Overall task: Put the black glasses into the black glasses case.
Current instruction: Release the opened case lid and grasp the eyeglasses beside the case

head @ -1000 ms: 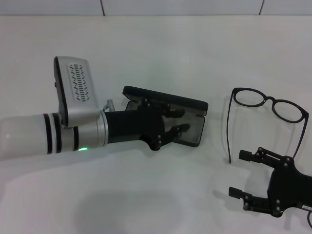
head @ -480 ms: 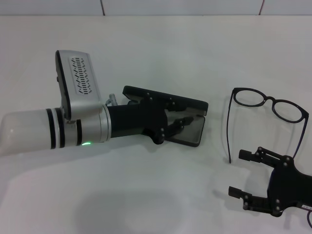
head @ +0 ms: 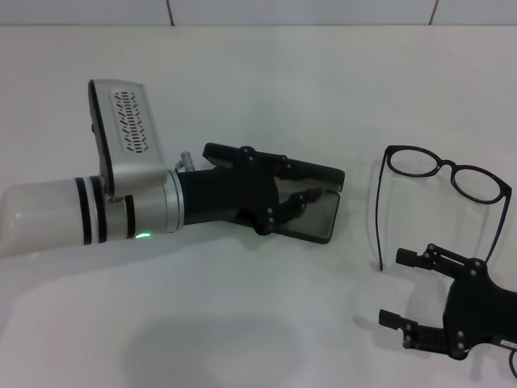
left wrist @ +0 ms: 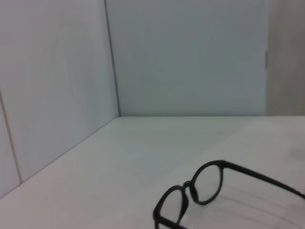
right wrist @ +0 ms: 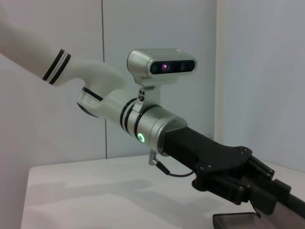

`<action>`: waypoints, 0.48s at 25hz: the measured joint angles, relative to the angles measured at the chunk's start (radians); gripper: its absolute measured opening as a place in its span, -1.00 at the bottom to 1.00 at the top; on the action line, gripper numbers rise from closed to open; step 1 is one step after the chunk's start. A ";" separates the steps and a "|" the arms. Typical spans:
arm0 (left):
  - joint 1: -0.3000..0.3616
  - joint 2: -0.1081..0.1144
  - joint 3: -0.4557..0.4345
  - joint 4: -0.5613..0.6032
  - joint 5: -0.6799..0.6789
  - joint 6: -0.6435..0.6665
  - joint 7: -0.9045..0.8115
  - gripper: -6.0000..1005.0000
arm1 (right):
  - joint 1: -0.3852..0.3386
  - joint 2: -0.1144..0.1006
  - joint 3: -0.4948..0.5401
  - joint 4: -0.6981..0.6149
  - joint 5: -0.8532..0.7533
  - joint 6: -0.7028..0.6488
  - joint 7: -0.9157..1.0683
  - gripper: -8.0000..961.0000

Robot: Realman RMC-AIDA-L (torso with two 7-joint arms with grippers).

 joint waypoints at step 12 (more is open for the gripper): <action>0.035 0.006 -0.008 0.013 -0.001 0.146 0.000 -0.38 | -0.006 0.000 0.001 0.000 0.027 -0.002 -0.003 0.67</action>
